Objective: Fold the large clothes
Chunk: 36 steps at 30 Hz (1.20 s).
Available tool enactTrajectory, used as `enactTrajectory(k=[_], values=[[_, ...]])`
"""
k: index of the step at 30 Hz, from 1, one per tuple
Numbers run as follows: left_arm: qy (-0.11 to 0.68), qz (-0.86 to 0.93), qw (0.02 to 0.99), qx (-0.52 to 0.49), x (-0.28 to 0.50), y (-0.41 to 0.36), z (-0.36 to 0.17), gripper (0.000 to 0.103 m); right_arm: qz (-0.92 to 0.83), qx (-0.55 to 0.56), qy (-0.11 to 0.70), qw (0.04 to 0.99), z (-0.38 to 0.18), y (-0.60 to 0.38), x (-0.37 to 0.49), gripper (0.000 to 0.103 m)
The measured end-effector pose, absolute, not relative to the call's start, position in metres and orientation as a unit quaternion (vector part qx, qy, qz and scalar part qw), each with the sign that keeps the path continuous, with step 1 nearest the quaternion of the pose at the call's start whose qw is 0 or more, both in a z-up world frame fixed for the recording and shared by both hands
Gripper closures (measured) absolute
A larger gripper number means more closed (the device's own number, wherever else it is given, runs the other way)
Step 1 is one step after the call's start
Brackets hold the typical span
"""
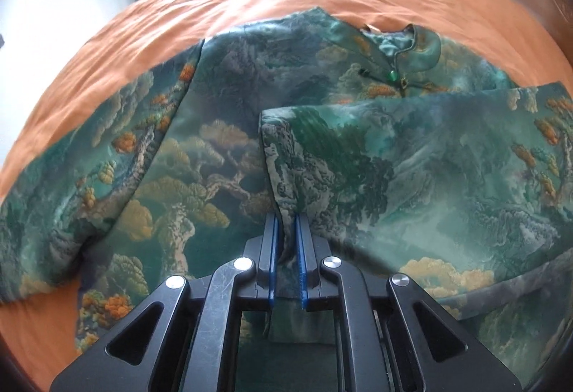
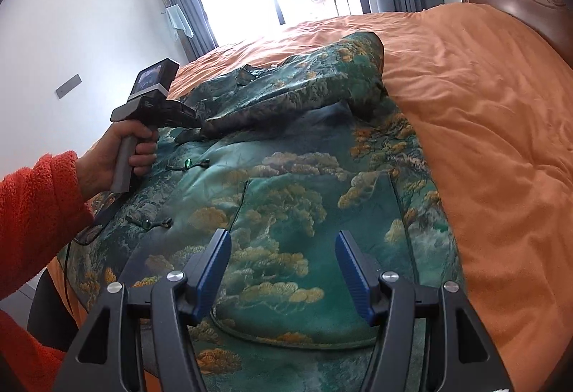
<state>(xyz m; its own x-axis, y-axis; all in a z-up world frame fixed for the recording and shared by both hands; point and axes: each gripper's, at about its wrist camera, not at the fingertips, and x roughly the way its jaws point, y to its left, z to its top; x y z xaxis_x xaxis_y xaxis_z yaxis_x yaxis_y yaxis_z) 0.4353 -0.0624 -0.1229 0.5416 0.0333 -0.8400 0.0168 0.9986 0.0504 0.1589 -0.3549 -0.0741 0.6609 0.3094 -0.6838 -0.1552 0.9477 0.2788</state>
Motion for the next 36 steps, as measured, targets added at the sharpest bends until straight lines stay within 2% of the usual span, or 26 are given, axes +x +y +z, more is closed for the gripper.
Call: enactTrajectory(k=[5, 10, 13, 17, 21, 23, 25, 29, 33, 36], values=[[0.451, -0.008, 0.892, -0.01, 0.427, -0.046, -0.097, 0.096, 0.093, 0.1, 0.372, 0.918, -0.036, -0.392, 0.232, 0.041], [0.451, -0.036, 0.892, 0.006, 0.431, -0.058, -0.102, 0.096, 0.117, 0.064, 0.352, 0.927, -0.016, -0.386, 0.344, 0.041], [0.447, -0.029, 0.894, 0.027, 0.43, -0.066, -0.103, 0.096, 0.13, 0.01, 0.38, 0.916, -0.047, -0.365, 0.403, 0.043], [0.483, -0.043, 0.875, 0.0, 0.44, -0.063, -0.124, 0.095, 0.071, 0.045, 0.497, 0.864, -0.132, -0.382, 0.453, 0.044], [0.476, -0.028, 0.877, 0.059, 0.436, -0.082, -0.139, 0.091, 0.067, 0.045, 0.47, 0.879, -0.141, -0.379, 0.445, 0.042], [0.471, -0.027, 0.88, 0.058, 0.434, -0.08, -0.134, 0.084, 0.069, 0.05, 0.46, 0.884, -0.131, -0.38, 0.434, 0.042], [0.467, -0.029, 0.883, 0.043, 0.431, -0.072, -0.125, 0.07, 0.075, 0.052, 0.444, 0.892, -0.111, -0.385, 0.417, 0.042], [0.458, -0.031, 0.888, 0.037, 0.423, -0.061, -0.12, 0.068, 0.114, 0.021, 0.43, 0.895, -0.088, -0.385, 0.38, 0.042], [0.489, 0.0, 0.87, 0.061, 0.435, -0.068, -0.146, 0.065, 0.098, -0.044, 0.484, 0.868, -0.13, -0.372, 0.374, 0.042], [0.486, 0.01, 0.871, 0.068, 0.432, -0.07, -0.137, 0.066, 0.082, -0.052, 0.475, 0.875, -0.128, -0.371, 0.37, 0.041]])
